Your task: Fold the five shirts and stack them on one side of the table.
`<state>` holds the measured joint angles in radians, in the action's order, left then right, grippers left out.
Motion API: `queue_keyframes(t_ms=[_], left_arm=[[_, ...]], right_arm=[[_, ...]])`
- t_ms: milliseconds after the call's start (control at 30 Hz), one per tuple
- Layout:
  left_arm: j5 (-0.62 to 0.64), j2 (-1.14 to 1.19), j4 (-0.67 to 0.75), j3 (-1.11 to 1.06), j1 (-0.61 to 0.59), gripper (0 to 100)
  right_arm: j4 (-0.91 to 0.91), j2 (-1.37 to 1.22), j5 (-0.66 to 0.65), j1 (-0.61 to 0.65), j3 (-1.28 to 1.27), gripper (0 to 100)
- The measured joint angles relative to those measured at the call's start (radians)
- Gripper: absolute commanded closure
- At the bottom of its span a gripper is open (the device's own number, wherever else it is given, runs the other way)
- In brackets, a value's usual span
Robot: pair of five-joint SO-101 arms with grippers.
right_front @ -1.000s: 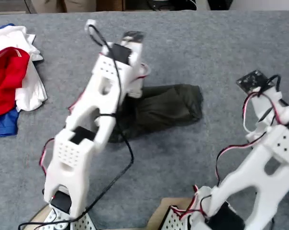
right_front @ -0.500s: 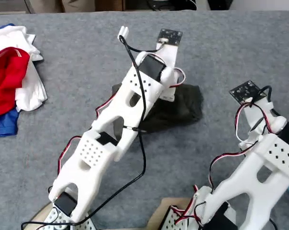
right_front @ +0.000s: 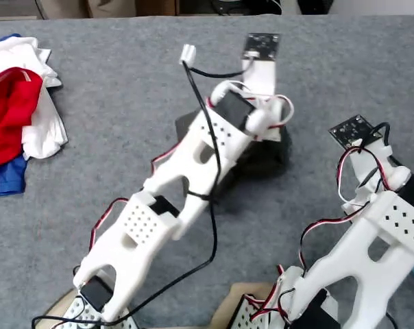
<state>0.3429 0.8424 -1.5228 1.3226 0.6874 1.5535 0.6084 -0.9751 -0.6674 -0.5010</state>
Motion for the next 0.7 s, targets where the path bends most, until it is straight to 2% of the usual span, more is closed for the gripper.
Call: queue_keyframes(t_ms=[467, 700], left_arm=[[0.0, 0.011, 0.049, -0.038, 0.035, 97], [0.008, 0.032, 0.049, -0.04, 0.057, 77]], right_arm=[[0.0, 0.0, 0.002, -0.026, 0.0, 99.3], [0.0, 0.0, 0.002, -0.026, 0.0, 99.2]])
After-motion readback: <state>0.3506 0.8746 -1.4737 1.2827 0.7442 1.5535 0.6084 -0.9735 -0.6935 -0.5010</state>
